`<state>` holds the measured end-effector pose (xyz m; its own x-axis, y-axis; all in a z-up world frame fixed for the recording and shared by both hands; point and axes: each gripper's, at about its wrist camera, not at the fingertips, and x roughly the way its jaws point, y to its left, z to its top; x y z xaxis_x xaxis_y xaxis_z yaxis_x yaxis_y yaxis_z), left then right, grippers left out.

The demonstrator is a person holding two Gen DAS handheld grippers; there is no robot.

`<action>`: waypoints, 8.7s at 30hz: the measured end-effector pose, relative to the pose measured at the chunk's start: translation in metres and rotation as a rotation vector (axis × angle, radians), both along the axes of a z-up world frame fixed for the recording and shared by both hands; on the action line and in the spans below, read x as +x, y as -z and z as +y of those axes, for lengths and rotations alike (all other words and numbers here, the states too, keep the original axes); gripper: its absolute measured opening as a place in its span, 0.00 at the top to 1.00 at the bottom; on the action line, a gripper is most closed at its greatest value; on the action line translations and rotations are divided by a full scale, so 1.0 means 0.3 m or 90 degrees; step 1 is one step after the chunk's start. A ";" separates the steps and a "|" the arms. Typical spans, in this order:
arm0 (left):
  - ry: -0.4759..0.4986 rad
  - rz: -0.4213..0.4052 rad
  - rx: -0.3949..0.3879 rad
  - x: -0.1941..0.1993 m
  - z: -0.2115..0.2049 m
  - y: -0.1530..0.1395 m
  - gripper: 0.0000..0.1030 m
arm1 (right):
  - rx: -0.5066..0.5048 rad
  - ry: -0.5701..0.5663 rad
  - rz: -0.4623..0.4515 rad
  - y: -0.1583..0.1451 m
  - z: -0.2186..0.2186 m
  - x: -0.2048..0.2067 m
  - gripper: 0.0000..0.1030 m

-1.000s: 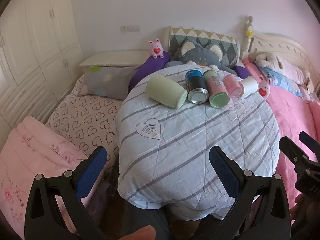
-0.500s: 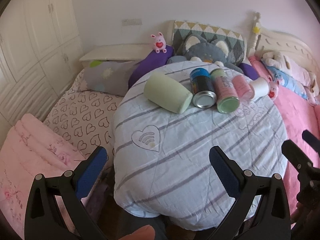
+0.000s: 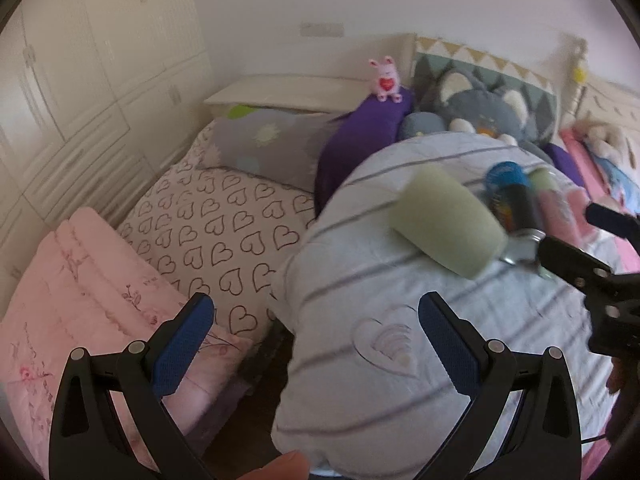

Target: Flip cup upright

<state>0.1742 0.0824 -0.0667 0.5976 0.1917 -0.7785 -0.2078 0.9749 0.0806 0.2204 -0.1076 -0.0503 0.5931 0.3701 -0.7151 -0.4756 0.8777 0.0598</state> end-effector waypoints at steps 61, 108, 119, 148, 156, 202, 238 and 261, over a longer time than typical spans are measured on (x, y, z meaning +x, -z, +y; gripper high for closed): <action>0.078 0.051 -0.020 -0.327 -0.158 0.071 0.00 | 0.071 0.163 0.119 0.241 -0.163 -0.368 0.00; 0.145 -0.016 -0.021 -0.560 -0.333 -0.114 0.00 | 0.153 0.257 -0.019 -0.029 -0.440 -0.762 0.00; 0.143 -0.015 -0.020 -0.563 -0.322 -0.115 0.00 | 0.145 0.245 -0.019 -0.035 -0.431 -0.757 0.00; 0.153 0.067 -0.045 -0.392 -0.537 -0.011 0.00 | 0.170 0.275 0.022 0.060 -0.589 -0.675 0.00; 0.130 0.107 -0.083 -0.243 -0.598 0.072 0.00 | 0.183 0.284 0.032 0.092 -0.660 -0.595 0.00; 0.262 -0.175 -0.048 -0.180 -0.506 0.185 0.18 | 0.113 0.339 0.081 0.132 -0.554 -0.651 0.00; 0.269 -0.230 -0.013 -0.637 -0.349 -0.320 0.00 | 0.125 0.310 -0.065 -0.097 -0.500 -0.795 0.00; 0.254 -0.200 -0.038 -0.699 -0.344 -0.287 0.00 | 0.100 0.289 -0.069 -0.101 -0.448 -0.821 0.00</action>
<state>-0.0354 -0.0207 0.0194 0.8217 -0.1391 -0.5527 0.1769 0.9841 0.0153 -0.0259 -0.2419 -0.0202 0.7878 0.1550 -0.5962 -0.0576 0.9821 0.1793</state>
